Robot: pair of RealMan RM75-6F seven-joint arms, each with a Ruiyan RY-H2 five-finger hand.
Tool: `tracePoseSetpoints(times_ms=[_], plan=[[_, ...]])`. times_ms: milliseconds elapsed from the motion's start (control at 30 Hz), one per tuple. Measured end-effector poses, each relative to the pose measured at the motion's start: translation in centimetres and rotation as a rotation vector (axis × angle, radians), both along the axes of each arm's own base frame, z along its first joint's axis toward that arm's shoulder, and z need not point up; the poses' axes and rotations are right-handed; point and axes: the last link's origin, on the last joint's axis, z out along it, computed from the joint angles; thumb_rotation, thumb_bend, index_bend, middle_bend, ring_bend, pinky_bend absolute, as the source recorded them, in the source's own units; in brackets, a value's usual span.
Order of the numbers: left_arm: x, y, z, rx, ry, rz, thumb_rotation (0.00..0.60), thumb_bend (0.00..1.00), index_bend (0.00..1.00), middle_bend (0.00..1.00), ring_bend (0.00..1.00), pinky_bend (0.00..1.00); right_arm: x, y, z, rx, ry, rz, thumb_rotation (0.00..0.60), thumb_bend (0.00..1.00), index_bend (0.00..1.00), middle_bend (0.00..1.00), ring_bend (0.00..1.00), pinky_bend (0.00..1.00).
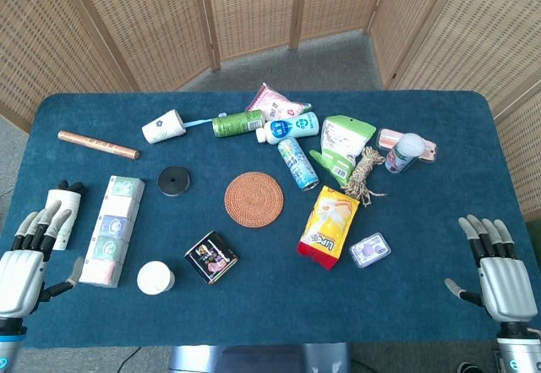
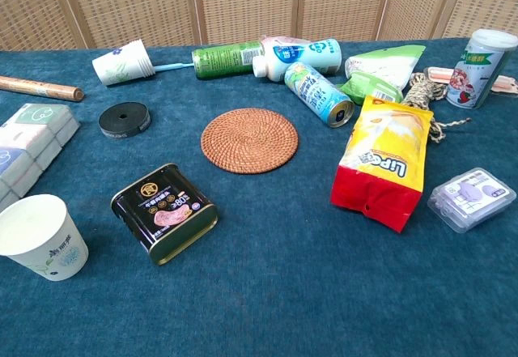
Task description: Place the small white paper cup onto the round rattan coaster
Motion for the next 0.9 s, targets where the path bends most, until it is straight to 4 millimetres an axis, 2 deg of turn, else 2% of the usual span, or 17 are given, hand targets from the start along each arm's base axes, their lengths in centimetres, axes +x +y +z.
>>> tracePoseSetpoints(times_ms=[433, 633, 900], plan=[[0.7, 0.3, -0.4, -0.056, -0.055, -0.020, 0.452, 0.49, 0.04, 0.02, 0.00, 0.00, -0.3, 0.1, -0.4, 0.001, -0.018, -0.014, 0.600, 0.14, 0.00, 0.00, 0.00, 0.00], [0.9, -0.4, -1.1, -0.186, -0.037, -0.044, 0.449, 0.50, 0.02, 0.00, 0.00, 0.00, -0.4, 0.1, -0.4, 0.002, -0.020, -0.021, 0.600, 0.15, 0.00, 0.00, 0.00, 0.00], [0.3, -1.7, -2.6, -0.431, 0.053, -0.014, 0.440, 0.49, 0.00, 0.00, 0.00, 0.00, 0.0, 0.1, -0.2, 0.000, -0.013, -0.016, 0.600, 0.14, 0.00, 0.00, 0.00, 0.00]])
